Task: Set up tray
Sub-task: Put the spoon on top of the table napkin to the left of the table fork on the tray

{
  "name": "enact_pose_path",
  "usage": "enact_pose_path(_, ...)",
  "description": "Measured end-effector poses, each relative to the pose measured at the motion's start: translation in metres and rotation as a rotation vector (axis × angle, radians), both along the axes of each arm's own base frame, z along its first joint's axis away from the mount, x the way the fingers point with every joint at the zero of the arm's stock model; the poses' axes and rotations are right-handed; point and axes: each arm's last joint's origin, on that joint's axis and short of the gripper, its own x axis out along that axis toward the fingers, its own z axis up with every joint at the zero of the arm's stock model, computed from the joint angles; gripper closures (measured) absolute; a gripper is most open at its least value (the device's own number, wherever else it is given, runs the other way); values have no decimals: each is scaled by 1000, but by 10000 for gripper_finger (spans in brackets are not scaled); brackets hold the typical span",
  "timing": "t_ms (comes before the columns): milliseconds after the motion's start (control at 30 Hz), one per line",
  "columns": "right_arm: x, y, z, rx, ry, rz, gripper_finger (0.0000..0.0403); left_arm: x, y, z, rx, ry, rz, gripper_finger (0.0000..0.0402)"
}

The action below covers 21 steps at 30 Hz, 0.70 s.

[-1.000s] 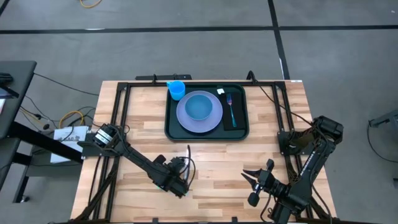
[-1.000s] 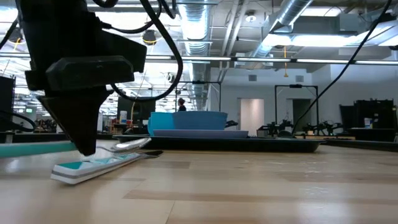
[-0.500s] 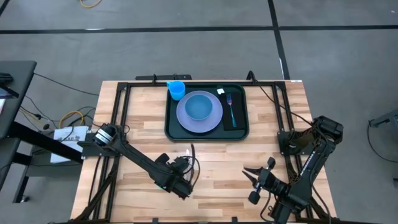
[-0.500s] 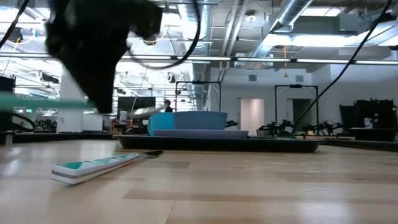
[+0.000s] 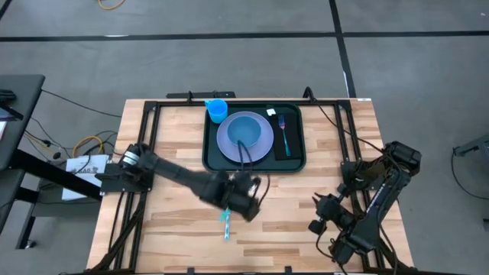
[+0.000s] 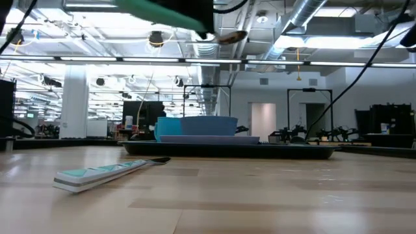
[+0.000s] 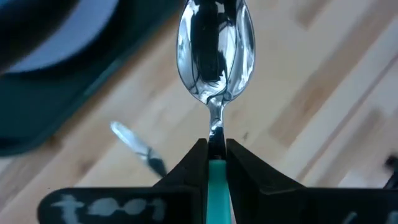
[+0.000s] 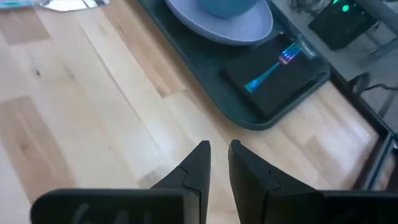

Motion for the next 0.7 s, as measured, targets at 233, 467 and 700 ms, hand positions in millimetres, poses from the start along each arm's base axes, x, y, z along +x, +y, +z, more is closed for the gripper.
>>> enact_pose_path(233, -9, 1, -13, -96, 54, 152, 352, 24, 58, 12, -67, -79, 114, 380)
enact_pose_path(467, -31, 8, -21, -305, -220, 408, 352, 38, 108, 12, -65, -128, 167, 380)
enact_pose_path(700, -81, -4, 23, -225, -548, 628, 352, 41, 144, 14, -45, -159, 228, 380)
